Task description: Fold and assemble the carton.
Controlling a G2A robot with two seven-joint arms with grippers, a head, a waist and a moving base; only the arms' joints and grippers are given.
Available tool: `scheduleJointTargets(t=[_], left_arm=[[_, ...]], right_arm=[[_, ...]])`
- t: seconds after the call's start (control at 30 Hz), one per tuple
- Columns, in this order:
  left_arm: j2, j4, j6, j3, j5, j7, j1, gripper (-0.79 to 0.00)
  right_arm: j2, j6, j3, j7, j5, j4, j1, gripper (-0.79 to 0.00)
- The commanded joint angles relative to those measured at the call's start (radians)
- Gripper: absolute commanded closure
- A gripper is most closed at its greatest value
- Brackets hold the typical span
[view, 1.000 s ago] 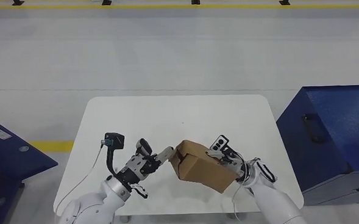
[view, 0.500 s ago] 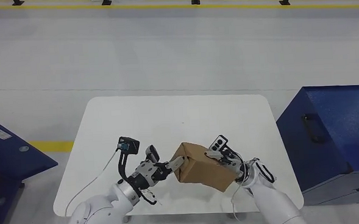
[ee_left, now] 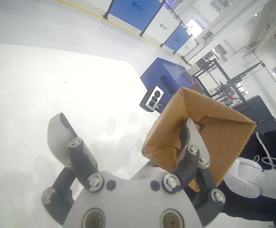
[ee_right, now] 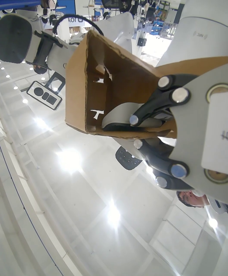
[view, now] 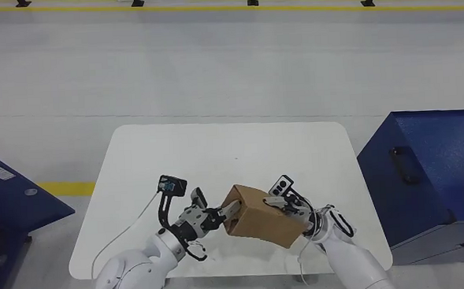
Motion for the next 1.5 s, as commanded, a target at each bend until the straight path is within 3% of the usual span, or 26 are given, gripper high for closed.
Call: scheduleJointTargets(t=[0.0, 0.23, 0.67, 0.9, 1.1, 1.2, 1.3, 1.47], left_arm=[[0.001, -0.008, -0.006, -0.014, -0.014, 0.014, 0.01, -0.785], [0.006, -0.06, -0.052, -0.118, -0.127, 0.085, 0.075, -0.785], [0.006, -0.06, -0.055, -0.124, -0.139, 0.09, 0.079, -0.785], [0.006, -0.049, -0.03, -0.167, -0.2, 0.104, 0.085, -0.785], [0.006, -0.041, -0.018, -0.173, -0.224, 0.092, 0.086, -0.785], [0.006, -0.041, -0.018, -0.173, -0.224, 0.092, 0.086, -0.785], [0.006, -0.041, -0.018, -0.173, -0.224, 0.092, 0.086, -0.785], [0.006, -0.041, -0.018, -0.173, -0.224, 0.092, 0.086, -0.785]], right_arm=[[-0.001, 0.001, 0.002, 0.003, 0.008, 0.002, 0.0, 0.0], [-0.001, 0.017, 0.016, 0.079, 0.042, 0.003, 0.007, 0.0], [-0.001, 0.017, 0.016, 0.079, 0.042, 0.003, 0.007, 0.0], [0.022, -0.025, 0.085, -0.056, -0.131, -0.124, -0.03, 0.0], [0.065, 0.08, 0.192, -0.24, -0.457, -0.286, -0.043, 0.0], [0.085, 0.202, 0.228, -0.299, -0.593, -0.392, -0.056, 0.0], [0.096, 0.378, 0.243, -0.343, -0.64, -0.462, -0.056, 0.0], [0.097, 0.397, 0.243, -0.348, -0.643, -0.472, -0.054, 0.0]])
